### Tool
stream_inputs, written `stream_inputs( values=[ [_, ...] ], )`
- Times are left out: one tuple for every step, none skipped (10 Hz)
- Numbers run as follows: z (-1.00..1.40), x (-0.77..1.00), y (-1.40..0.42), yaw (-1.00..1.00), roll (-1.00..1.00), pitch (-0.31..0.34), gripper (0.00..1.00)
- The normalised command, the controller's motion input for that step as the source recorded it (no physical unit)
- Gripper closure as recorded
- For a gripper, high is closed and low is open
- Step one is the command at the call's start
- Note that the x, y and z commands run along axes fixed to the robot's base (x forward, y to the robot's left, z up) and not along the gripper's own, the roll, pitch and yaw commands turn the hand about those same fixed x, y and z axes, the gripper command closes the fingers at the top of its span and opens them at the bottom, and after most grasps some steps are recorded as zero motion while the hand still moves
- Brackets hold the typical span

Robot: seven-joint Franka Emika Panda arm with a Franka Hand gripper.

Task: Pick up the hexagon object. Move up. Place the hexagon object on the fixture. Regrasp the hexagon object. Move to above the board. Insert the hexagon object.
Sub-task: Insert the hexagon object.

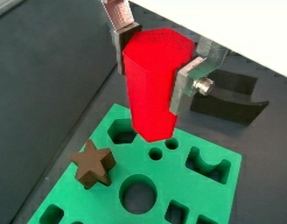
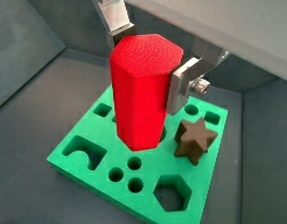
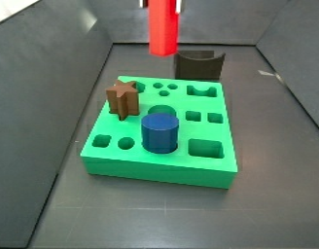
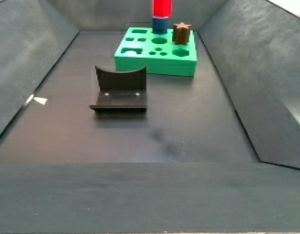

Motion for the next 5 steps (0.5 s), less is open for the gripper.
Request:
stream_inputs(
  values=[
    [-0.47,-0.23,0.24,-0.51,-0.12,-0.200,1.00],
    [-0.42,-0.35,0.17,-0.51,-0.07,-0.174,1.00],
    [-0.41,-0.35,0.21,-0.47,-0.06,-0.149,1.00],
    [-0.39,-0.36,0.19,-0.48,-0.06,-0.167,1.00],
    [-0.36,-0.27,0.22,-0.44,-0.08,-0.160,1.00]
  ],
)
